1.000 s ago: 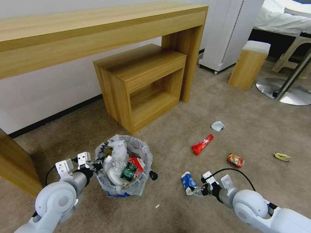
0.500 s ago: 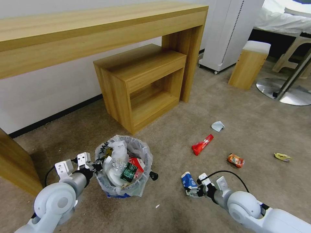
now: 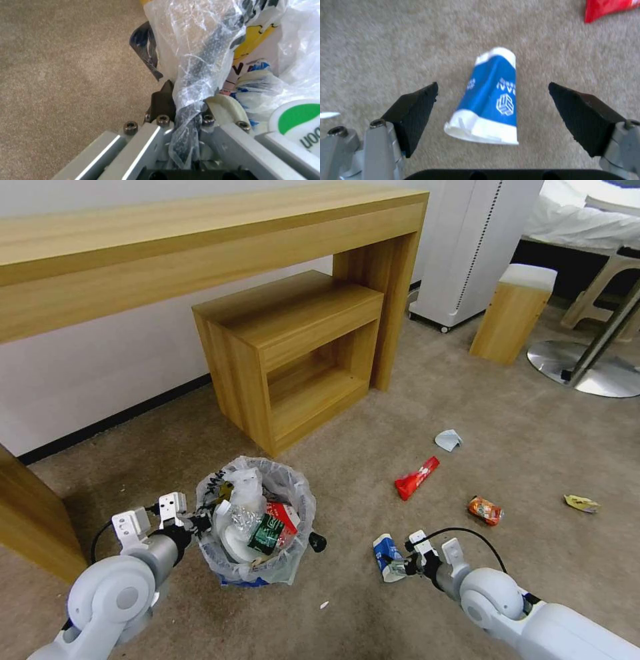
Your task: Pick up the trash bin and place the garbage on the floor into it.
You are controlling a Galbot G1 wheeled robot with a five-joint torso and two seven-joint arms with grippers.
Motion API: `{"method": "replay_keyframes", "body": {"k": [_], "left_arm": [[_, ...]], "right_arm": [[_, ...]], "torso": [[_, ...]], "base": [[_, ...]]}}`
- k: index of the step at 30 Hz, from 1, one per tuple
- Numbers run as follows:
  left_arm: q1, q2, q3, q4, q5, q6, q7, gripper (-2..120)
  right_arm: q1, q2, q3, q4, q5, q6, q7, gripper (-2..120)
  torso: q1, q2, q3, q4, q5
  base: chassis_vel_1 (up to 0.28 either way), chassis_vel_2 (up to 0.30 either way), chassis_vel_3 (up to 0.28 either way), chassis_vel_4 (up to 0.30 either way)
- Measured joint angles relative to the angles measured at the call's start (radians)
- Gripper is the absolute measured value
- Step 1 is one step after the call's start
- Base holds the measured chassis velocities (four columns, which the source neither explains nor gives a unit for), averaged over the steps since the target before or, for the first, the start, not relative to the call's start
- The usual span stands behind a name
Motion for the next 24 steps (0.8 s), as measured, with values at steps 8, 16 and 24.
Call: {"method": "replay_keyframes", "body": {"k": [8,16,24], "left_arm": [[0.004,0.000,-0.004,-0.003,0.000,-0.001,0.000,0],[0.007,0.001,-0.007,-0.009,0.000,-0.002,0.000,0],[0.011,0.000,-0.008,-0.014,0.000,-0.003,0.000,0]], "right_arm": [[-0.017,0.002,0.001,-0.037,-0.023,0.017,-0.005,84],[-0.020,0.009,-0.002,-0.042,-0.024,0.022,-0.003,83],[-0.016,0.033,-0.012,-0.055,-0.028,0.031,-0.001,82]], "torso": [[0.000,0.000,0.000,0.0000,0.0000],[0.000,0.000,0.000,0.0000,-0.0001],[0.000,0.000,0.000,0.0000,0.0000]], "base": [[0.000,0.000,0.000,0.000],[0.000,0.000,0.000,0.000],[0.000,0.000,0.000,0.000]]}}
